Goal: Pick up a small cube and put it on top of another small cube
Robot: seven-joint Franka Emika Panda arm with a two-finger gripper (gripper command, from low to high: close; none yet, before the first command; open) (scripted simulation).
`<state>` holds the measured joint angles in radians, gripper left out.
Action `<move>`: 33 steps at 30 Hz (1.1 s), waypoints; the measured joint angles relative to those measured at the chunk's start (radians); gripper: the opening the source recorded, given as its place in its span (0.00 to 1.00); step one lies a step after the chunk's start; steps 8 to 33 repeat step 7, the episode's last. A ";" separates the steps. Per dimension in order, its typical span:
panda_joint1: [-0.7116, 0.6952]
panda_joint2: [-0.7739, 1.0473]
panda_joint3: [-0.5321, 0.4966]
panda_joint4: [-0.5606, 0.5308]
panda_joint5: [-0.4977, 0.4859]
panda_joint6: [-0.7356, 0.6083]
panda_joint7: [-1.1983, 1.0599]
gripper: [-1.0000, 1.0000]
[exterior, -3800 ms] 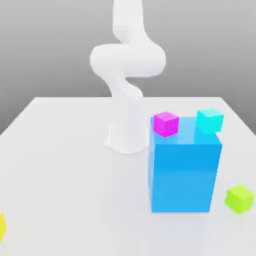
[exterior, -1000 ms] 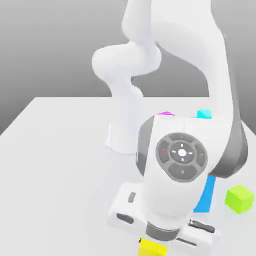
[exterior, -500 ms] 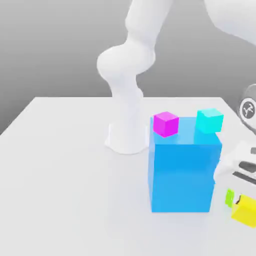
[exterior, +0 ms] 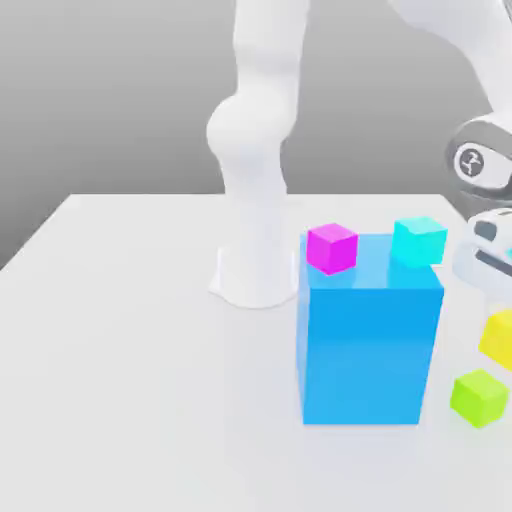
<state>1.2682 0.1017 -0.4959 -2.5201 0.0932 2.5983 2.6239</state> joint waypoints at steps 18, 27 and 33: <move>-0.052 0.137 0.080 -0.008 0.153 0.140 -0.084 1.00; -0.052 0.137 0.080 -0.008 0.153 0.140 -0.084 1.00; -0.052 0.137 0.080 -0.008 0.153 0.140 -0.084 1.00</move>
